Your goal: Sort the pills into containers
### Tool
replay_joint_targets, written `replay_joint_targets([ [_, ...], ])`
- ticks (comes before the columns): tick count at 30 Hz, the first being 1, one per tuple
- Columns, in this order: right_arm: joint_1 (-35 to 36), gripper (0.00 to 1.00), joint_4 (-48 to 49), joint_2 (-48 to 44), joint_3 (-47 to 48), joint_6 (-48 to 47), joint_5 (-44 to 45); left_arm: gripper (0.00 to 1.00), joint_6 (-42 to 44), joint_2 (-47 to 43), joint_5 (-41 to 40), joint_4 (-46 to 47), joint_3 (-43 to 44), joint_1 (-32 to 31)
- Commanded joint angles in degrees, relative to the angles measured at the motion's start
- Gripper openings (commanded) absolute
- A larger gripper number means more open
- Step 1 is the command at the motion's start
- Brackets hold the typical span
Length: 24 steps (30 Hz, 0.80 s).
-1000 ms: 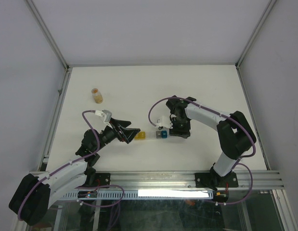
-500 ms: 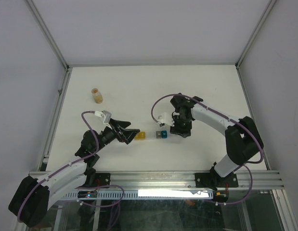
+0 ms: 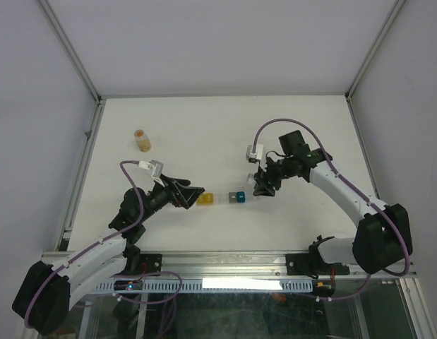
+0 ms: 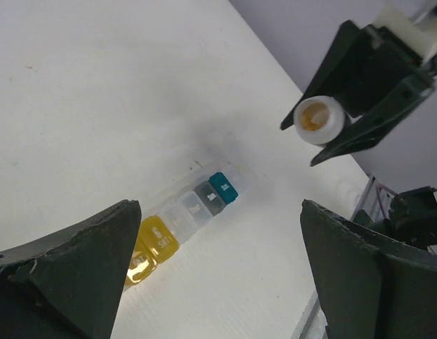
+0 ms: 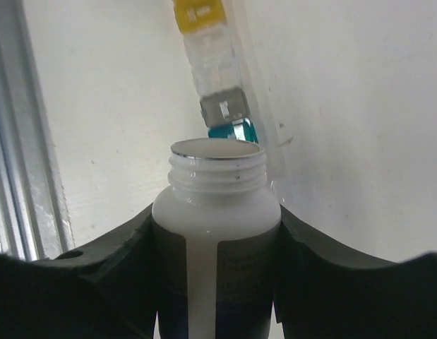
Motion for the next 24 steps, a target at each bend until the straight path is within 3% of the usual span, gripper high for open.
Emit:
replay_joint_targets([
  [1, -2.07, 0.02, 8.72, -4.77, 0.34, 6.91, -15.96, 0.99, -2.98, 3.06, -5.77, -9.64, 5.88, 0.33],
  [5, -4.95, 0.02, 18.54, -11.53, -0.57, 15.35, -23.86, 0.99, -2.53, 7.39, -8.75, -21.13, 12.27, 0.28],
  [8, -6.62, 0.02, 31.33, -15.23, -1.22, 26.89, -29.75, 0.99, -1.42, 9.08, -10.53, -25.49, 15.59, 0.26],
  [11, -7.17, 0.01, 48.77, -17.01, -3.47, 45.09, -33.07, 0.99, 0.11, 10.09, -15.33, -29.73, 19.04, 0.27],
  [15, -9.59, 0.02, 77.56, -18.96, -13.28, 67.41, -35.67, 0.95, 0.64, 13.22, -23.61, -38.47, 23.64, 0.29],
  [18, -10.9, 0.01, 79.67, -22.38, -18.19, 68.13, -34.76, 0.89, 1.12, 16.43, -28.81, -43.84, 26.52, 0.28],
  [24, -11.37, 0.0, 72.45, -22.36, -18.17, 62.58, -33.24, 0.85, 3.4, 27.32, -36.05, -52.72, 34.28, 0.31],
])
